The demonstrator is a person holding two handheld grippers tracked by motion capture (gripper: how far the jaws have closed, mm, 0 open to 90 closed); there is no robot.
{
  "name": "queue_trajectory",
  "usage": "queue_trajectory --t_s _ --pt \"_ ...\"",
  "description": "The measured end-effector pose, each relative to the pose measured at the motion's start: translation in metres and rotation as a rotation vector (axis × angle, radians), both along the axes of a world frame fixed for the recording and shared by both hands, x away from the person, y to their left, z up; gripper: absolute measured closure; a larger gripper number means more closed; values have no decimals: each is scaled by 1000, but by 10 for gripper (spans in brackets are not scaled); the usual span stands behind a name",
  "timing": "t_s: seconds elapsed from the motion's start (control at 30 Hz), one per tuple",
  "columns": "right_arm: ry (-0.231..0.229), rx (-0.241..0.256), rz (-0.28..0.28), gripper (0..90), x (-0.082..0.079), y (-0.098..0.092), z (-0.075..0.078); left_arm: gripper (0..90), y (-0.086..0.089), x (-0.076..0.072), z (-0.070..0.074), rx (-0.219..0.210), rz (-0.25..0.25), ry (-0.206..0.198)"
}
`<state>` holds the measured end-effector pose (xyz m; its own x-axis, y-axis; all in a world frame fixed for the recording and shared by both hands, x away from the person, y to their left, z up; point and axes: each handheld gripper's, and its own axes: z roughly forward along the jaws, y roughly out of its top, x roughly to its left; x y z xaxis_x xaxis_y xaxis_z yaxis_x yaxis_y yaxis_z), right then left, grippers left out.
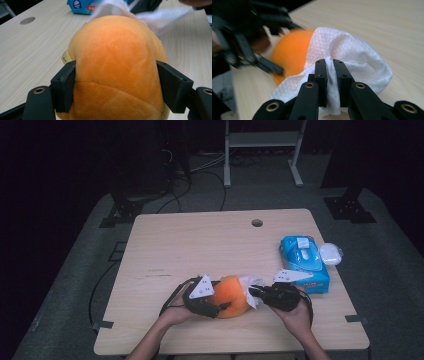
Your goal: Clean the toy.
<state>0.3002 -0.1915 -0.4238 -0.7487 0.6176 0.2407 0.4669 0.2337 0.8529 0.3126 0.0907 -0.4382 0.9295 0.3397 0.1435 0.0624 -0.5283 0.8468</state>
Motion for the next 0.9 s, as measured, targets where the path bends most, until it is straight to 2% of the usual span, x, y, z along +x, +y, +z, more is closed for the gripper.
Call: queue_trajectory --t_s 0.03,0.1,0.2,0.27,0.33,0.37,0.43,0.53,0.6,0.67,0.77,0.83,0.9 --pt "-14 3 9 815 -2 3 3 246 -1 -1 0 -3 -1 -2" --pt "-12 -47 4 814 0 6 -1 240 -3 -2 0 4 -1 -3" --pt "42 -54 -38 815 5 0 -8 237 -5 -3 0 9 1 -7" --pt "13 -65 -53 816 2 1 -4 232 -5 -4 1 13 -4 -9" --pt "-22 -53 -24 816 -3 6 2 228 -4 -4 1 9 -11 -6" --pt "-27 -50 2 816 -5 9 4 207 -4 -4 2 13 -14 2" --pt "-39 -80 24 817 -5 13 2 144 -3 0 9 16 -25 33" --pt "-24 -75 64 814 -6 10 0 99 3 6 20 -53 -22 120" --pt "-25 -70 99 813 -8 9 1 88 2 8 20 -41 -14 133" --pt "-26 -80 107 814 -10 10 2 70 -1 10 14 -24 -13 154" --pt "-32 -89 89 815 -9 10 3 88 -4 9 6 -17 12 130" --pt "-33 -49 69 815 -10 10 8 232 -4 4 7 -14 7 76" --pt "-56 -7 95 815 -15 16 15 271 -7 0 9 2 -5 43"
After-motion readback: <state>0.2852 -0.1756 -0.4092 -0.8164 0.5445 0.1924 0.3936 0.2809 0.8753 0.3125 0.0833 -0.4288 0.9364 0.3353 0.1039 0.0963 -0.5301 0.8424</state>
